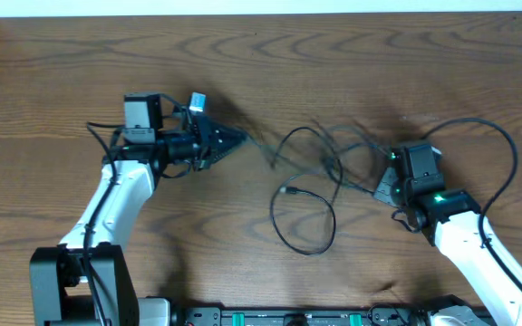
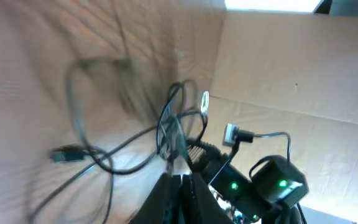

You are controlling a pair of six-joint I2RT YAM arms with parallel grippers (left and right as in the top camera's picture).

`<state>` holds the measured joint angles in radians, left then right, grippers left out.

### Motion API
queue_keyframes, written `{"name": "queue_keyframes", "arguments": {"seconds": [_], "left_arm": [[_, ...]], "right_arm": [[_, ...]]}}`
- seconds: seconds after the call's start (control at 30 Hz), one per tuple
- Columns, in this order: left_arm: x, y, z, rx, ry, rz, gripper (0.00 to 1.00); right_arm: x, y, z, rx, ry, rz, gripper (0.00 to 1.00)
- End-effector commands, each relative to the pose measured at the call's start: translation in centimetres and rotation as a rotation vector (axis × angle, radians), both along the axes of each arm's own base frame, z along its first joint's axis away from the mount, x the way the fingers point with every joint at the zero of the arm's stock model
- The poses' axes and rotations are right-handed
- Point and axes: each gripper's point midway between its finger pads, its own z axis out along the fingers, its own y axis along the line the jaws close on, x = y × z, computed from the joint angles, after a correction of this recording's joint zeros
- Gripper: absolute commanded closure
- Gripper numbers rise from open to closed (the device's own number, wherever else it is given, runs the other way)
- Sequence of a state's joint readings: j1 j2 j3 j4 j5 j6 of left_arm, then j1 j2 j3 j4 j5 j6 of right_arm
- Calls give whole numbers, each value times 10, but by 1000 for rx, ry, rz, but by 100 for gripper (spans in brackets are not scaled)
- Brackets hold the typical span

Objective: Untangle cables

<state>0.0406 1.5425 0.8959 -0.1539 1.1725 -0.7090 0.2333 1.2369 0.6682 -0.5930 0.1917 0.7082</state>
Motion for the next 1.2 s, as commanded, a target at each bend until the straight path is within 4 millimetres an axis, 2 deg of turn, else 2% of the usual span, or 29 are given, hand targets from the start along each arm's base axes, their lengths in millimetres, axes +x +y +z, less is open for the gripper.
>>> {"name": "queue_keyframes", "arguments": {"seconds": [0.0, 0.1, 0.2, 0.3, 0.37, 0.4, 0.43, 0.53, 0.67, 0.77, 0.9, 1.07, 1.17], "left_arm": [[11, 29, 7, 19, -63, 68, 92], [16, 47, 7, 26, -73, 114, 92], [19, 60, 6, 43, -100, 139, 92], [15, 60, 3, 53, -94, 129, 92], [9, 55, -1, 60, -87, 104, 86], [4, 50, -3, 71, -97, 73, 83], [1, 45, -4, 77, -112, 48, 78], [-9, 26, 2, 59, -203, -57, 75], [-27, -5, 17, 2, -362, -222, 73], [-36, -25, 16, 16, -453, -311, 67], [-41, -46, 2, 110, -478, -369, 58], [-49, -68, -13, 198, -477, -425, 36], [-52, -78, -16, 224, -492, -448, 31]], "right_arm": [[-13, -52, -3, -146, 23, -206, 99], [-15, -60, -6, -96, 39, -257, 99], [-7, -50, -7, -6, 29, -200, 99], [17, -4, 2, 150, -45, 86, 99], [32, 40, 21, 297, -150, 346, 99], [37, 79, 47, 433, -272, 575, 99], [37, 99, 66, 508, -350, 704, 99], [34, 127, 105, 625, -514, 906, 99], [36, 133, 122, 659, -584, 955, 99], [30, 138, 127, 720, -572, 963, 99], [19, 144, 134, 807, -558, 997, 99], [9, 149, 141, 807, -610, 1114, 99], [6, 151, 143, 806, -628, 1152, 99]]}}
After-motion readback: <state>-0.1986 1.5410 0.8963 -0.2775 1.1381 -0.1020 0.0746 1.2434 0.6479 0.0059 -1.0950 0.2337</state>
